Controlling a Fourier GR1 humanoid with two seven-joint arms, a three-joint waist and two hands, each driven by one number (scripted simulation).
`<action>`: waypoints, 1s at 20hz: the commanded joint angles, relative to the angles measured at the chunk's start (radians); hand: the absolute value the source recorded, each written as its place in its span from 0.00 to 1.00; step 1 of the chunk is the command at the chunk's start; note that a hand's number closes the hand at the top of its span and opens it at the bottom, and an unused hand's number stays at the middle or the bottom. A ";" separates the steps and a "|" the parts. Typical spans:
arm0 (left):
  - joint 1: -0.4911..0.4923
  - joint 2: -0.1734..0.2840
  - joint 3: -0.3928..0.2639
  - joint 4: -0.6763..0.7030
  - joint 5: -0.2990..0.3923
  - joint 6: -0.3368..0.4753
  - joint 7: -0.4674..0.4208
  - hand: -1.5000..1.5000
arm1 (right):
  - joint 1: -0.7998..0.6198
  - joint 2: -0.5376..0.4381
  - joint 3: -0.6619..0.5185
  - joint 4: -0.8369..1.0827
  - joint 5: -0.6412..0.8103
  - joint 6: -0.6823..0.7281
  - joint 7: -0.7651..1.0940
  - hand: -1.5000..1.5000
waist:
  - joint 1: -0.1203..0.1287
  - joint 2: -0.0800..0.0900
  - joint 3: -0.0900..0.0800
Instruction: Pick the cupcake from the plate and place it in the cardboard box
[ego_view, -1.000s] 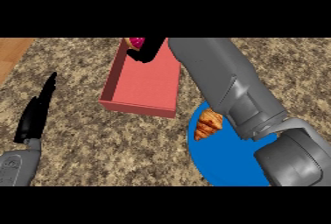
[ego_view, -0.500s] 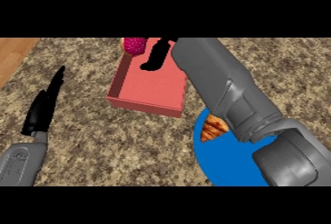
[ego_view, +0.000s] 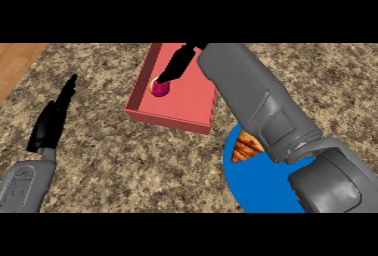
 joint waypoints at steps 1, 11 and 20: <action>0.015 0.012 0.005 0.003 0.002 -0.010 -0.015 0.50 | 0.017 0.000 -0.064 -0.018 -0.070 -0.035 -0.039 0.00 | -0.005 -0.002 0.001; 0.026 0.002 0.028 0.001 -0.001 0.027 0.003 0.50 | 0.006 -0.055 -0.209 -0.048 -0.214 0.075 -0.034 0.00 | -0.061 -0.003 0.002; 0.030 0.013 0.044 -0.017 0.017 0.015 0.004 0.50 | 0.086 -0.273 -0.217 -0.045 -0.212 0.176 -0.055 0.00 | -0.061 0.012 0.004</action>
